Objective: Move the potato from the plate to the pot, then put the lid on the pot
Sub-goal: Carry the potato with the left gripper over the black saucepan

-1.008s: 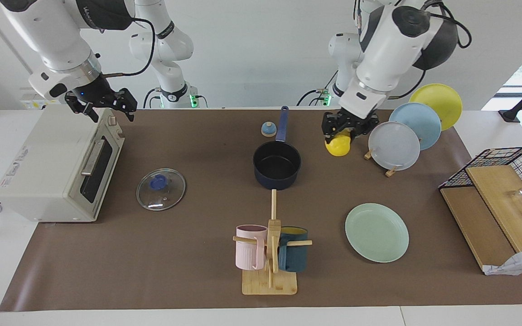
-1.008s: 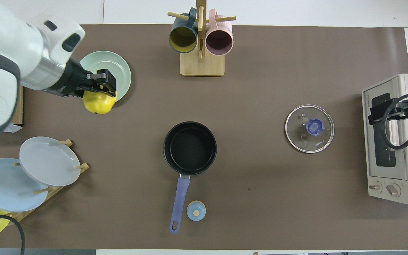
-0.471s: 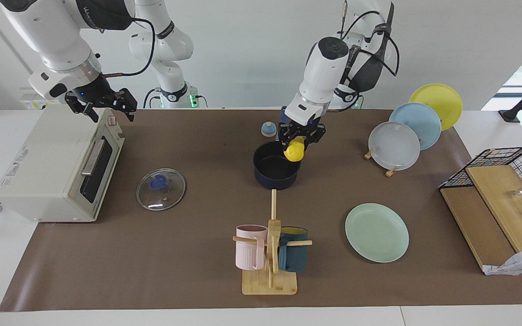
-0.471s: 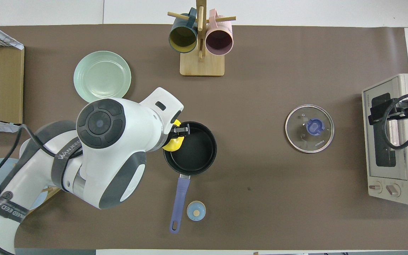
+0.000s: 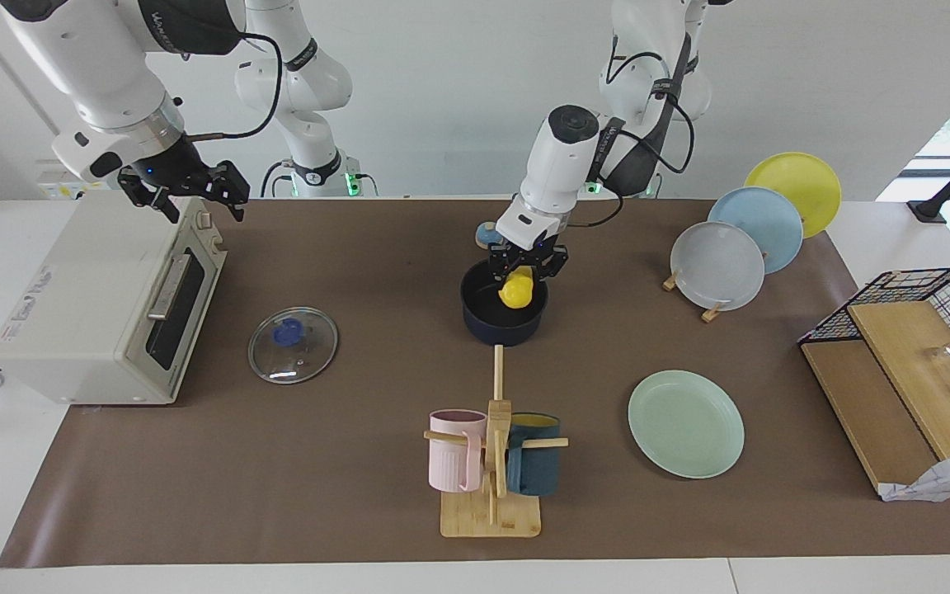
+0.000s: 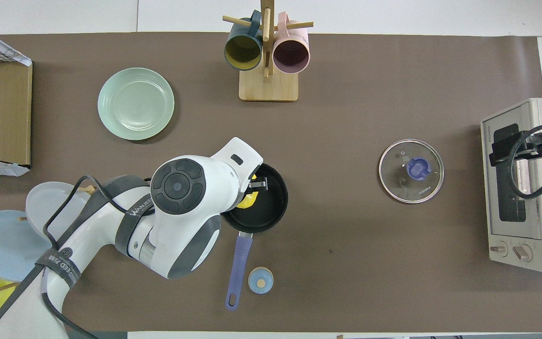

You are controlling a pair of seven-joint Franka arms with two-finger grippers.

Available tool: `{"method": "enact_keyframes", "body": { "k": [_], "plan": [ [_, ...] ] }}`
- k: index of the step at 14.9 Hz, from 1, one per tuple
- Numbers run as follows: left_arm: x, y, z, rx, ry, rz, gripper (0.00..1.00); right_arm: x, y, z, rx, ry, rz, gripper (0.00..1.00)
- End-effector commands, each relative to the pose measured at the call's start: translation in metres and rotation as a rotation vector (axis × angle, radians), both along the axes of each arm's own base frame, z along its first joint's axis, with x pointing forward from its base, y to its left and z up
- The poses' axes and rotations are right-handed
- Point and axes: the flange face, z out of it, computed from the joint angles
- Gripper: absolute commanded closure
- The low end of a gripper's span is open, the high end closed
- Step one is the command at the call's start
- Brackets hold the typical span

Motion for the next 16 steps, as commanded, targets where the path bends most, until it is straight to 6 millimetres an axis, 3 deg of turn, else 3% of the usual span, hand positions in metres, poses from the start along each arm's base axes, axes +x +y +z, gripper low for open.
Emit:
{"method": "enact_keyframes", "body": {
  "k": [1,6,11,16],
  "plan": [
    [-0.007,-0.006,-0.022,0.017,-0.025,0.006,1.00,-0.006,-0.001,0.000,0.014,-0.009,-0.015,0.00],
    [-0.010,-0.003,-0.044,0.017,-0.051,0.003,1.00,-0.006,-0.001,0.000,0.014,-0.009,-0.015,0.00],
    [-0.030,-0.009,-0.066,0.018,-0.054,-0.017,1.00,-0.006,-0.001,0.000,0.014,-0.009,-0.015,0.00],
    [-0.038,-0.012,-0.087,0.040,-0.058,-0.019,1.00,-0.006,-0.001,0.000,0.014,-0.009,-0.015,0.00]
  ]
}}
